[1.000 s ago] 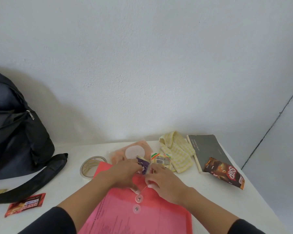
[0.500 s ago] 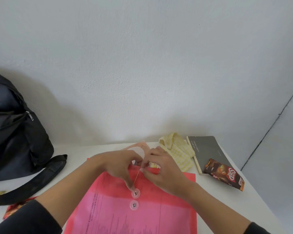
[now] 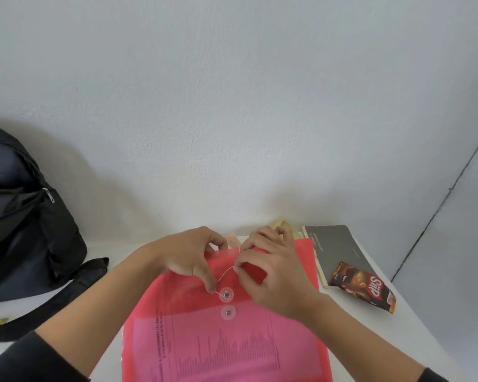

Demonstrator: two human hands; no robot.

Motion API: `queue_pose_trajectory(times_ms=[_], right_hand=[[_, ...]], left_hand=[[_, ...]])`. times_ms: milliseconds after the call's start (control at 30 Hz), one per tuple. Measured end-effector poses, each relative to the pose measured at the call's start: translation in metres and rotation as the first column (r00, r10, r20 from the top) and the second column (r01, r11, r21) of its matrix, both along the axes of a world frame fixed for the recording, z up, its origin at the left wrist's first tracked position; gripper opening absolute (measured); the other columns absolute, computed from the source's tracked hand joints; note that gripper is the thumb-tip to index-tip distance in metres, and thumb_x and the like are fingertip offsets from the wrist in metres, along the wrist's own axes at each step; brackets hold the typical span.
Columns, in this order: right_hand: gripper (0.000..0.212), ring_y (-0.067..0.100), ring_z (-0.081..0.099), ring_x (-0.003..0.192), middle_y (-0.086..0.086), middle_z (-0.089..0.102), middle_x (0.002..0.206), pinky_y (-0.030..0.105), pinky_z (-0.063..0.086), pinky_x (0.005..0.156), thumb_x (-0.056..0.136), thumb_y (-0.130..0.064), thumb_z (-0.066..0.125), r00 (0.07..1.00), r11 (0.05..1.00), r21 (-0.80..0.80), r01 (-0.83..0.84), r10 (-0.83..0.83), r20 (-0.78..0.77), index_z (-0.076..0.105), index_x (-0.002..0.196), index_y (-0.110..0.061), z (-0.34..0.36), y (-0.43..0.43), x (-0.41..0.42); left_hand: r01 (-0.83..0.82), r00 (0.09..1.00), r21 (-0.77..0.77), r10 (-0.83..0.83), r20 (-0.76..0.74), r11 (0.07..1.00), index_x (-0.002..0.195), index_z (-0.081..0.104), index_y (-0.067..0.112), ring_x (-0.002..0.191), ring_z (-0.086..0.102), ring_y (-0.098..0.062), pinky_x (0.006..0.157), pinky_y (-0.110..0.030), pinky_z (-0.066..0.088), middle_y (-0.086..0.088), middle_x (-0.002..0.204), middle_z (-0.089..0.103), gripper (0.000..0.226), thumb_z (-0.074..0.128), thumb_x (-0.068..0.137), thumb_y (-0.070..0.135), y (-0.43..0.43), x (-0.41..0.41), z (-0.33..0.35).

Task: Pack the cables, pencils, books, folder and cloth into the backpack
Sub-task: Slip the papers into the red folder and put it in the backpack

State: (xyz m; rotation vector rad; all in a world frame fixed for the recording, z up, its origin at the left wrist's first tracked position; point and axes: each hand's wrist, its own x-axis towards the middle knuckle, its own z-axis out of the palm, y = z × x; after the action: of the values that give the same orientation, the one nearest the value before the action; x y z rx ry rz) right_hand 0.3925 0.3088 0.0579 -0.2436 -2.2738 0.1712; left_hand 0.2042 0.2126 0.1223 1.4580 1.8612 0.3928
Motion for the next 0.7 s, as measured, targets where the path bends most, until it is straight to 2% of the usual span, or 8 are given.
queue_pose_trajectory(times_ms=[167,233,367,433,533,600,667,700], right_hand=[[0.008,0.011,0.052,0.093,-0.016,0.06,0.089,0.044,0.035,0.091,0.089,-0.022,0.073,1.0,1.0,-0.004,-0.011,0.011,-0.028,0.069,0.083,-0.024,0.01,-0.004,-0.001],[0.006,0.011,0.053,0.093,-0.016,0.061,0.09,0.042,0.034,0.09,0.09,-0.021,0.072,0.999,0.999,-0.009,-0.033,0.033,-0.027,0.069,0.085,-0.023,0.013,-0.008,-0.002],[0.007,0.011,0.054,0.093,-0.017,0.062,0.088,0.039,0.033,0.09,0.092,-0.019,0.069,0.998,0.999,-0.021,-0.033,0.032,-0.052,0.067,0.085,-0.022,0.019,-0.014,-0.003],[0.008,0.011,0.054,0.091,-0.018,0.064,0.085,0.038,0.034,0.088,0.093,-0.019,0.068,0.997,1.0,-0.022,-0.017,0.015,-0.072,0.067,0.084,-0.021,0.022,-0.011,-0.001],[0.01,0.012,0.052,0.085,-0.018,0.06,0.08,0.038,0.035,0.084,0.091,-0.018,0.068,0.997,0.999,0.02,0.035,-0.033,-0.074,0.065,0.082,-0.021,0.023,-0.003,0.004],[0.012,0.012,0.048,0.08,-0.017,0.052,0.074,0.039,0.036,0.081,0.089,-0.018,0.066,0.995,0.997,0.04,0.069,-0.066,-0.076,0.063,0.078,-0.02,0.022,0.001,0.007],[0.011,0.014,0.046,0.078,-0.016,0.047,0.071,0.041,0.037,0.078,0.086,-0.017,0.064,0.993,0.993,0.056,0.102,-0.098,-0.069,0.061,0.076,-0.019,0.023,0.002,0.01],[0.011,0.014,0.046,0.077,-0.016,0.046,0.07,0.042,0.037,0.078,0.085,-0.017,0.063,0.992,0.991,0.065,0.115,-0.111,-0.063,0.06,0.075,-0.019,0.024,0.002,0.01]], left_hand=[[0.014,1.0,-0.021,-0.015,-0.025,1.0,0.091,0.074,0.024,0.073,0.074,-0.016,0.078,-0.039,0.061,0.004,0.085,0.079,0.039,0.096,0.06,0.018,-0.001,0.011,0.01],[0.033,0.999,-0.025,-0.033,-0.006,0.999,0.094,0.076,0.021,0.07,0.072,-0.015,0.075,-0.035,0.059,0.004,0.08,0.078,0.037,0.096,0.062,0.02,-0.001,0.015,0.013],[0.041,0.998,-0.033,-0.039,0.053,0.999,0.067,0.067,0.014,0.055,0.05,-0.013,0.063,-0.029,0.039,0.003,0.061,0.056,0.029,0.094,0.069,0.025,-0.003,0.018,0.015],[0.024,0.993,-0.037,-0.02,0.115,0.999,0.056,0.056,0.018,0.053,0.046,-0.014,0.061,-0.029,0.037,0.003,0.057,0.05,0.04,0.091,0.075,0.023,-0.005,0.016,0.014],[0.007,0.971,-0.018,-0.003,0.241,1.0,0.055,0.059,0.023,0.053,0.051,-0.01,0.06,-0.022,0.043,0.007,0.057,0.055,0.039,0.084,0.085,0.016,-0.011,0.011,0.016],[0.001,0.943,0.016,-0.006,0.333,1.0,0.063,0.069,0.025,0.06,0.059,-0.008,0.065,-0.021,0.048,0.009,0.064,0.063,0.031,0.079,0.09,0.013,-0.015,0.008,0.017],[-0.029,0.903,0.036,0.011,0.43,0.999,0.088,0.078,0.019,0.078,0.07,-0.015,0.077,-0.028,0.055,0.0,0.085,0.074,0.009,0.075,0.093,0.011,-0.018,0.007,0.017],[-0.046,0.88,0.048,0.018,0.474,0.998,0.101,0.077,0.012,0.087,0.072,-0.02,0.082,-0.033,0.057,-0.006,0.096,0.076,0.009,0.074,0.093,0.01,-0.019,0.006,0.016]])
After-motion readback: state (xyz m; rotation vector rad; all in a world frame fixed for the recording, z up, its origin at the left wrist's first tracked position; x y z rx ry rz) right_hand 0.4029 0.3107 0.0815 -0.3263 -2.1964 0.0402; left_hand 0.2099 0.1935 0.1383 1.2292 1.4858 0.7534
